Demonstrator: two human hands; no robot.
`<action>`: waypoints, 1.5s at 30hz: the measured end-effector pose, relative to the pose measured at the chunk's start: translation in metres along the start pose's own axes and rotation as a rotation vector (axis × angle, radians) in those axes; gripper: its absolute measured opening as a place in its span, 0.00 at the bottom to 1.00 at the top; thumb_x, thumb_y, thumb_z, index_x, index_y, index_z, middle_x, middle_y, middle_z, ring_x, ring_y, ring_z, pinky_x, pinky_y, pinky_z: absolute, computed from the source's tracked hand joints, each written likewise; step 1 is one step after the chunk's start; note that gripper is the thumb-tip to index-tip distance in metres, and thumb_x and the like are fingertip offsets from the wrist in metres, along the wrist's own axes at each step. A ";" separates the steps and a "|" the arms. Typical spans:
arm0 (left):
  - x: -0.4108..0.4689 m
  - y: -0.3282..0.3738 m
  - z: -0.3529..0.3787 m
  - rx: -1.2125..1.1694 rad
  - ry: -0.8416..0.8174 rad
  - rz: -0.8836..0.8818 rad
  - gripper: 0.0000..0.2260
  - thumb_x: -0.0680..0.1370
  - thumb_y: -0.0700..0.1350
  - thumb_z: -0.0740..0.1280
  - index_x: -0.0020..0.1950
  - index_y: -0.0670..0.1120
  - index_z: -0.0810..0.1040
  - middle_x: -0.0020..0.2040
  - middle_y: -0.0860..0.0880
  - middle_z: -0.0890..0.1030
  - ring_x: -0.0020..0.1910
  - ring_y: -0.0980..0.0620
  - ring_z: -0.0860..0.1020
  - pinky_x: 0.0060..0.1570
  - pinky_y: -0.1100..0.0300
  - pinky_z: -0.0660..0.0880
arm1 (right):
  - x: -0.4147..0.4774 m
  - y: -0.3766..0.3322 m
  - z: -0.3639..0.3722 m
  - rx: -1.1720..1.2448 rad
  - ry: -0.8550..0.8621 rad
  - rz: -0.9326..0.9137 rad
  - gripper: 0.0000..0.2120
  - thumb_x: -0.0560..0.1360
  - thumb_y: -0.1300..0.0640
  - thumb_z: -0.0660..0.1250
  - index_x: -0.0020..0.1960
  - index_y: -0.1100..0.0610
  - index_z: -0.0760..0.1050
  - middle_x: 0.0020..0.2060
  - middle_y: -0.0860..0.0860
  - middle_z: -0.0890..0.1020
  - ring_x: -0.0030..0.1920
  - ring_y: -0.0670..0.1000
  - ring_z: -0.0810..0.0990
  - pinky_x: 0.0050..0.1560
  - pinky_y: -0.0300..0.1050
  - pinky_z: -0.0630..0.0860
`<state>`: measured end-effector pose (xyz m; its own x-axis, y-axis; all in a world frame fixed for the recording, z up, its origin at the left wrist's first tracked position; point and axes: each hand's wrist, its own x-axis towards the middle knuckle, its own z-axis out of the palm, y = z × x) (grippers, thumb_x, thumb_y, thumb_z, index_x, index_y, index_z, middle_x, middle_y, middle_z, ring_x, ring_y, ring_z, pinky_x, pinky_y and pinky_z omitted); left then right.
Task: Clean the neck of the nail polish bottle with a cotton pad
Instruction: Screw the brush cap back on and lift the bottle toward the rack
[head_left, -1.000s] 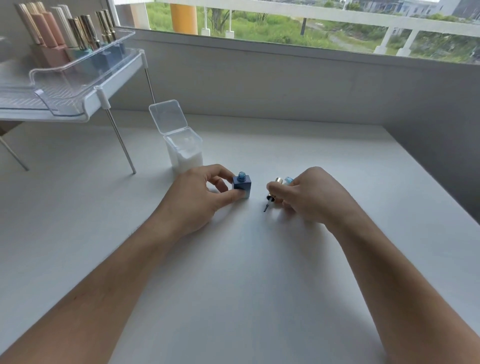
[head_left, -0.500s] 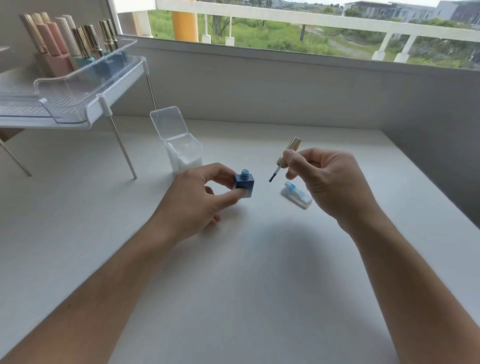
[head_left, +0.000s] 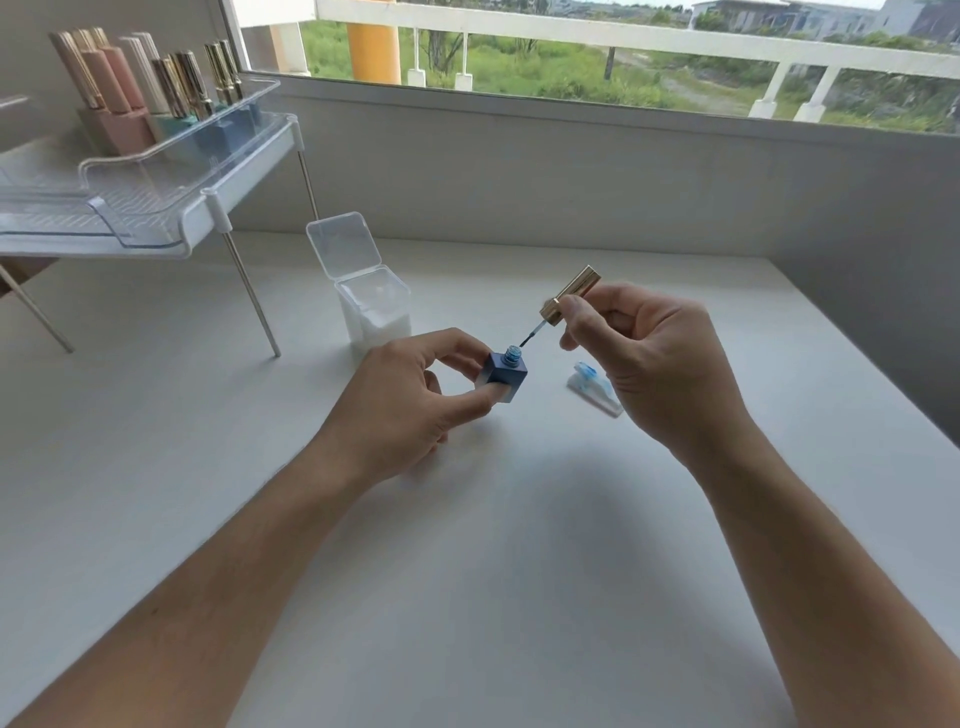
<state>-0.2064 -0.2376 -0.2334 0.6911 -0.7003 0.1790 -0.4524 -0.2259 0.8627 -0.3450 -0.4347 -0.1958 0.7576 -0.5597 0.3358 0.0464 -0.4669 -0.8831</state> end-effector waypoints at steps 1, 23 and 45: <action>0.000 0.000 0.000 0.001 0.001 0.002 0.07 0.79 0.54 0.81 0.55 0.57 0.89 0.56 0.59 0.89 0.25 0.57 0.73 0.32 0.55 0.81 | 0.000 0.000 0.000 -0.006 -0.001 -0.002 0.09 0.86 0.53 0.72 0.54 0.55 0.90 0.37 0.45 0.88 0.34 0.38 0.82 0.39 0.25 0.70; -0.001 0.004 0.000 -0.005 0.013 0.018 0.07 0.79 0.54 0.81 0.56 0.57 0.89 0.54 0.58 0.89 0.25 0.58 0.73 0.29 0.62 0.78 | -0.002 0.005 0.005 -0.105 -0.105 0.001 0.06 0.83 0.50 0.75 0.50 0.49 0.89 0.38 0.44 0.90 0.45 0.62 0.85 0.42 0.42 0.75; -0.001 -0.004 -0.002 0.018 -0.033 0.087 0.09 0.82 0.49 0.79 0.62 0.55 0.88 0.57 0.59 0.87 0.27 0.54 0.76 0.29 0.60 0.78 | -0.002 0.007 -0.004 -0.262 -0.243 -0.068 0.05 0.82 0.50 0.75 0.52 0.49 0.88 0.29 0.34 0.77 0.29 0.48 0.62 0.31 0.40 0.61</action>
<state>-0.2040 -0.2343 -0.2365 0.6301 -0.7396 0.2367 -0.5200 -0.1754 0.8360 -0.3492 -0.4398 -0.2014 0.8925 -0.3570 0.2757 -0.0425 -0.6751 -0.7365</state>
